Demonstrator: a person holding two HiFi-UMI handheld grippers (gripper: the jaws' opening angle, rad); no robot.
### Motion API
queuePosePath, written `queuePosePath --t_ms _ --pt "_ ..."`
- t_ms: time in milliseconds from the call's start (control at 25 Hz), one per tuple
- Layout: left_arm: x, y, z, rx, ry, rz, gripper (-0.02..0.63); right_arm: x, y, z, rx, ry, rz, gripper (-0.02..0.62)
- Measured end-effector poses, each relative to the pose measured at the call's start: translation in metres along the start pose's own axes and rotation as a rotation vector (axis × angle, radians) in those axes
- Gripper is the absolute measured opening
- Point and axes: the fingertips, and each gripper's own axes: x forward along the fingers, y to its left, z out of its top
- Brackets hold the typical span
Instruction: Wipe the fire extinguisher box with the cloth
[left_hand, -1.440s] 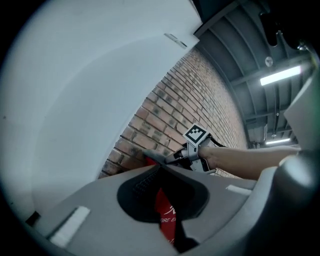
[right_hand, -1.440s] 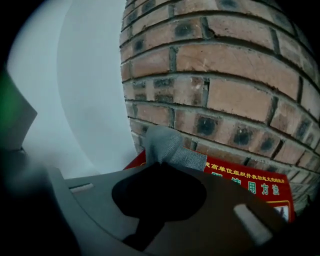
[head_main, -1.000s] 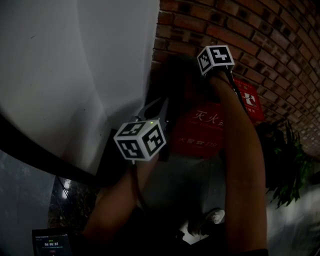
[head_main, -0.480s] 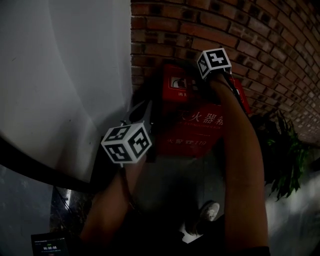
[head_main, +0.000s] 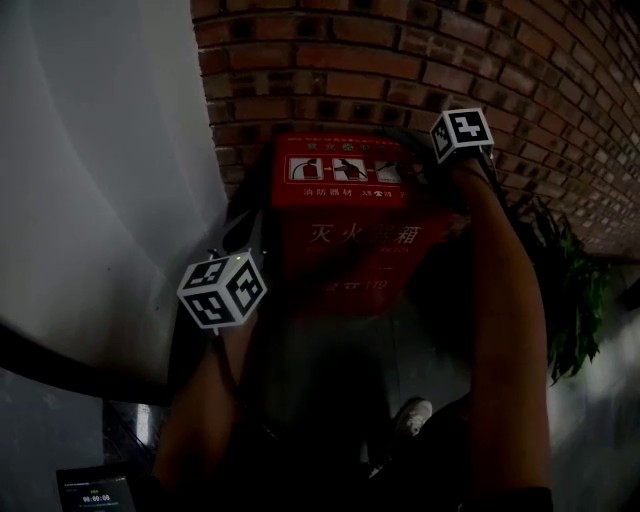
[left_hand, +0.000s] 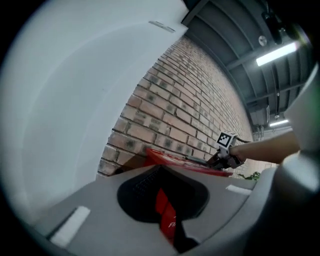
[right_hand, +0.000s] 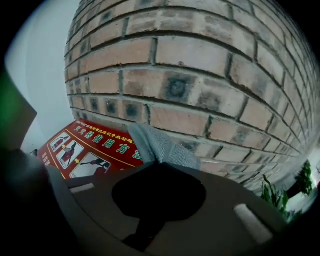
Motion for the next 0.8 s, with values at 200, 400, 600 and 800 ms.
queuePosePath --t_ms 200,400,600,800 --pt "0.007 0.024 -0.014 0.043 0.030 0.023 -0.002 -0.002 -0.010 -0.004 0.002 -0.027 -0.007 0.025" --pt "0.013 0.039 -0.022 0.076 0.052 0.042 -0.002 -0.015 0.008 0.005 -0.031 -0.072 0.033 0.026" --pt "0.016 0.041 -0.029 0.075 0.056 0.036 -0.002 -0.043 0.072 0.014 -0.006 -0.125 0.191 0.026" --pt "0.019 0.041 -0.041 0.075 0.071 0.025 -0.002 -0.044 0.153 0.012 0.013 -0.114 0.292 0.026"
